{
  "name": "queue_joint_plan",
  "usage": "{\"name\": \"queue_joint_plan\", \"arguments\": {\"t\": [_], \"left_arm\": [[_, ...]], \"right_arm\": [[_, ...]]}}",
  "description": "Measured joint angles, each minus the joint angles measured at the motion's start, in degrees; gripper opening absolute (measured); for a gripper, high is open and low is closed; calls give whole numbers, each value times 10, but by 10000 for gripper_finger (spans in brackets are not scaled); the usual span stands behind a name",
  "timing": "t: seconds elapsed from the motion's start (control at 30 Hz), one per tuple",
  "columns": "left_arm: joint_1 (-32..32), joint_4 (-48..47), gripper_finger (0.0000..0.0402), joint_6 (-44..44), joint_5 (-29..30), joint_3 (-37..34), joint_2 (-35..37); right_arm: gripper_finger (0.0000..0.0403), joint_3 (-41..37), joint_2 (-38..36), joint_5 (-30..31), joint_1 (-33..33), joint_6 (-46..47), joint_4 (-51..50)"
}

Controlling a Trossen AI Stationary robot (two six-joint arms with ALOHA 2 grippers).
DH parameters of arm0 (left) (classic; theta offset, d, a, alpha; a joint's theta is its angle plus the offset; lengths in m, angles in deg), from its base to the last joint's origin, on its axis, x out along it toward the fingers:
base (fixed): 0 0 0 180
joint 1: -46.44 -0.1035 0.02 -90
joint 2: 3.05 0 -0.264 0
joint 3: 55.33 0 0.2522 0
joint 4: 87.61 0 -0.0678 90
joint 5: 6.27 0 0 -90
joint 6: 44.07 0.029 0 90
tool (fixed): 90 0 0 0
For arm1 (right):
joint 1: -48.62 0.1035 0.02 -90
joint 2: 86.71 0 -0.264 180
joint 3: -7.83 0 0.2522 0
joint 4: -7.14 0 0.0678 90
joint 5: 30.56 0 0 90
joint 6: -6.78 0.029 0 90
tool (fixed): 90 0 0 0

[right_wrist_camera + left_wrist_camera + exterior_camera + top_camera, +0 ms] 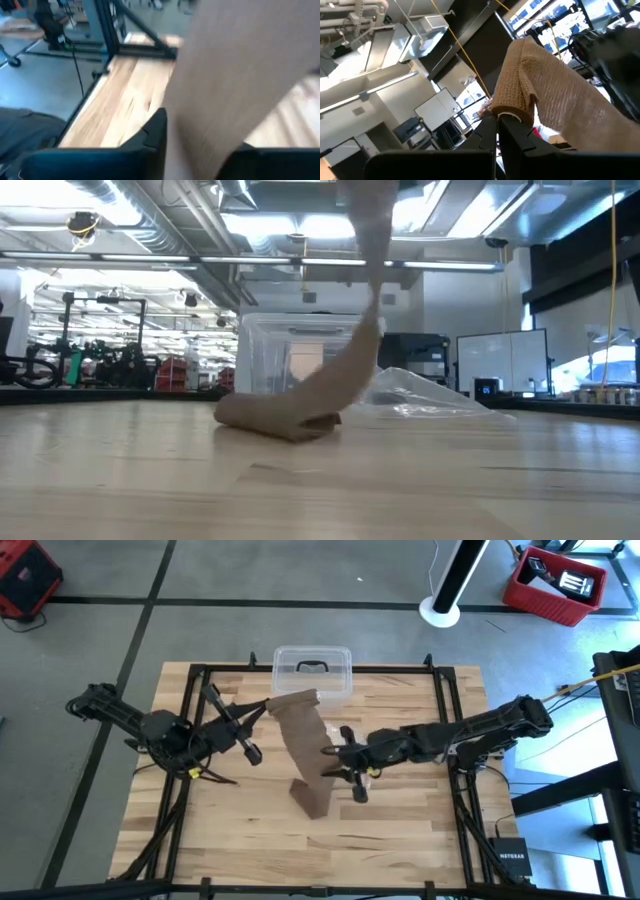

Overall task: Roll bandage
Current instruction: Roll the brown bandage

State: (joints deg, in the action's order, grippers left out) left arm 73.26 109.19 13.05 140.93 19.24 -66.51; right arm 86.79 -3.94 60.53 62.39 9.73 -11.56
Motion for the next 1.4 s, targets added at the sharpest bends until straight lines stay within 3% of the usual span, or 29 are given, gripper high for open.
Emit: {"name": "queue_joint_plan", "arguments": {"t": [0.3, 0.5, 0.67, 0.83, 1.13, 1.27, 1.4], "left_arm": [[-4, -44, 0, -12, 36, -11, -1], [-4, -44, 0, 41, 37, -8, -1], [-4, -48, 0, 58, 38, -7, -1], [-9, -80, 0, 8, 43, -7, -1], [-39, -269, 0, -200, 33, -24, -2], [-47, -284, 0, -200, 32, -23, -1], [-49, -312, 0, -192, 23, -23, -2]], "right_arm": [[196, -11, -6, 0, 0, 10, -51], [239, -10, -43, 14, 0, -9, -77], [242, -10, -70, 11, 1, -35, -111], [227, -34, -103, -48, 1, -76, -142], [195, -188, -137, -42, -5, -69, 3], [191, -255, -135, -35, -3, -33, 89], [203, -290, -135, 11, -3, -29, 133]]}}
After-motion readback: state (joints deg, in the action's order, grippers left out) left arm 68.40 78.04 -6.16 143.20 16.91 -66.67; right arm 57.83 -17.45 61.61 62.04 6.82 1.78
